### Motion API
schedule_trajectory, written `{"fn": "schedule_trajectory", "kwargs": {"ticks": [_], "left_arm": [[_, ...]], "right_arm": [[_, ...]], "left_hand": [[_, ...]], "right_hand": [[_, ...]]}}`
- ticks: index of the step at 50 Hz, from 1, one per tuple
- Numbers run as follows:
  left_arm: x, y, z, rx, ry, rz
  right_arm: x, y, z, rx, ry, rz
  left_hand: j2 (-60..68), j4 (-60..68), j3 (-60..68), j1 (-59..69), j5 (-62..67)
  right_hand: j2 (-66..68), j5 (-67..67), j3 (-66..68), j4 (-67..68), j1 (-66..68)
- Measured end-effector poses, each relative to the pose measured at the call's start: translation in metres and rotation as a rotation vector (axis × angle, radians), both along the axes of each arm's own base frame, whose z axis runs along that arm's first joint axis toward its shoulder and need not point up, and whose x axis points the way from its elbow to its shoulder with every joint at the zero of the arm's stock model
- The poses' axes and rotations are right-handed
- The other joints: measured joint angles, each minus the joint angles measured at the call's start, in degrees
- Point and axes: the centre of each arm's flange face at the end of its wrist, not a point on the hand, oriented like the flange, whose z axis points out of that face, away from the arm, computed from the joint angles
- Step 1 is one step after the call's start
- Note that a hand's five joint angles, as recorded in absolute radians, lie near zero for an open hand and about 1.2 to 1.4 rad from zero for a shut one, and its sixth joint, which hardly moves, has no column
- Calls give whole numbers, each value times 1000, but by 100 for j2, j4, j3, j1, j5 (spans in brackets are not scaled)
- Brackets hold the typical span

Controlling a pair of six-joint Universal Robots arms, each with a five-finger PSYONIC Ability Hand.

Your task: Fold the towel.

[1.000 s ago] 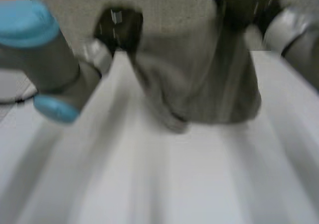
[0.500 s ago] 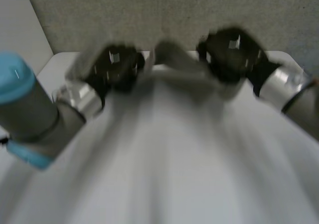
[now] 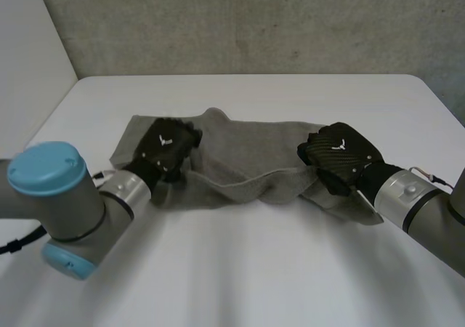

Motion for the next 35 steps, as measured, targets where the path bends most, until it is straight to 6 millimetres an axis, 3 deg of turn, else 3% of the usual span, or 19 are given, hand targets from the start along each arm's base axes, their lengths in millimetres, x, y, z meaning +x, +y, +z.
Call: {"fn": "schedule_trajectory", "kwargs": {"ticks": [6, 10, 22, 27, 35], "left_arm": [[-7, -9, 26, -40, 19, -21], [-15, -13, 29, -26, 12, -58], [-44, -56, -12, 75, -150, -152], [-48, -64, -26, 100, -244, -164], [-43, -66, -29, 118, -329, -148]], "right_arm": [[0, 0, -8, 21, 10, -8], [-1, 1, -12, 32, 16, -11], [1, 5, -22, 51, 40, -2], [0, 6, -25, 56, 47, -8], [-1, 6, -29, 66, 53, -15]], "left_hand": [[-688, -686, -644, -624, -690], [-744, -751, -695, -625, -775], [-768, -790, -723, -656, -819], [-767, -790, -722, -656, -733], [-767, -790, -722, -656, -678]], "right_hand": [[0, 0, 0, 0, 0], [0, 0, 0, 0, 0], [0, 0, 0, 0, 0], [0, 0, 0, 0, 0], [0, 0, 0, 0, 0]]}}
